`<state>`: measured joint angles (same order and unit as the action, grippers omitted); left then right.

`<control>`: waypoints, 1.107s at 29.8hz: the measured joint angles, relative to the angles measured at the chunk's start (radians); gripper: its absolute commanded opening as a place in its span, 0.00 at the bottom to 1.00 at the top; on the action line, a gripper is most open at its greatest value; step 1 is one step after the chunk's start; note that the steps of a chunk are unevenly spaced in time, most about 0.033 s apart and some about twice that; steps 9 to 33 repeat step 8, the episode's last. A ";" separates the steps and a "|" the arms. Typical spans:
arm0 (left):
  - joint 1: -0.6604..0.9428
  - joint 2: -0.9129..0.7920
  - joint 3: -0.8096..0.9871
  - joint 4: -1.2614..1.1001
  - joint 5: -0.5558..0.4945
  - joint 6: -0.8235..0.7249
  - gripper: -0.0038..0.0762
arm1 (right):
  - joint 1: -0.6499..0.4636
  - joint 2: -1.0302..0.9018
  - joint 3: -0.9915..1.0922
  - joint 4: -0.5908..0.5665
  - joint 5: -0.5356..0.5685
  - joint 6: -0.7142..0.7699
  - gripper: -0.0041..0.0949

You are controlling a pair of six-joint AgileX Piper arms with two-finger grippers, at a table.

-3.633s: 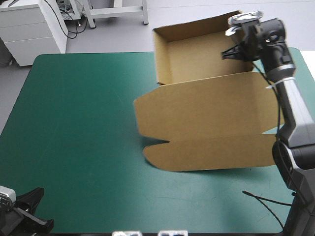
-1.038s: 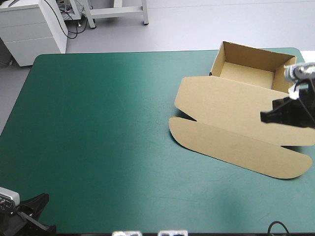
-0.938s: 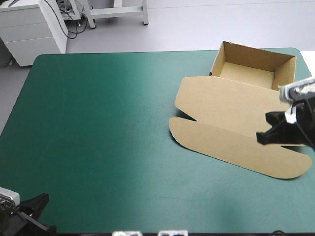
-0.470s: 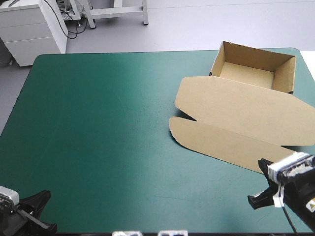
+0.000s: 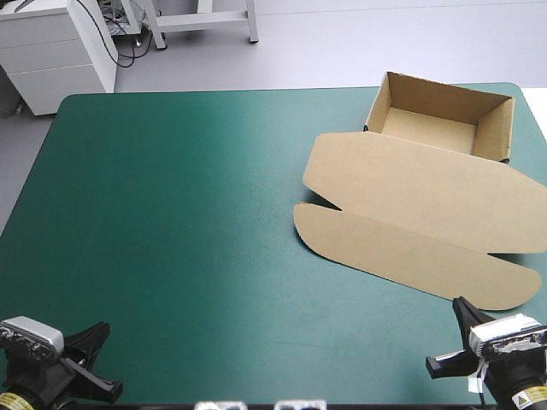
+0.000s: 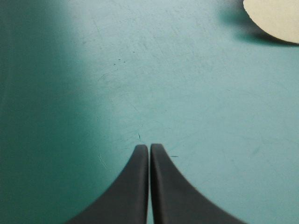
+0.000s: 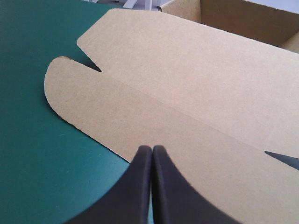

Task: Fold the box

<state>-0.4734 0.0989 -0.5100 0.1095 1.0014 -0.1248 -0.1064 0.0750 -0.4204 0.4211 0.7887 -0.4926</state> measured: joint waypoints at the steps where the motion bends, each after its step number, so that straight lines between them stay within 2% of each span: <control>1: 0.000 -0.004 0.010 -0.003 -0.009 0.010 0.04 | 0.000 0.000 0.004 -0.002 -0.001 0.004 0.02; 8: 0.000 -0.061 0.018 -0.029 -0.041 0.066 0.04 | 0.000 0.000 0.007 -0.021 -0.003 0.031 0.02; 33: 0.000 -0.061 0.018 -0.029 -0.041 0.066 0.04 | 0.000 0.000 0.007 -0.021 -0.003 0.031 0.02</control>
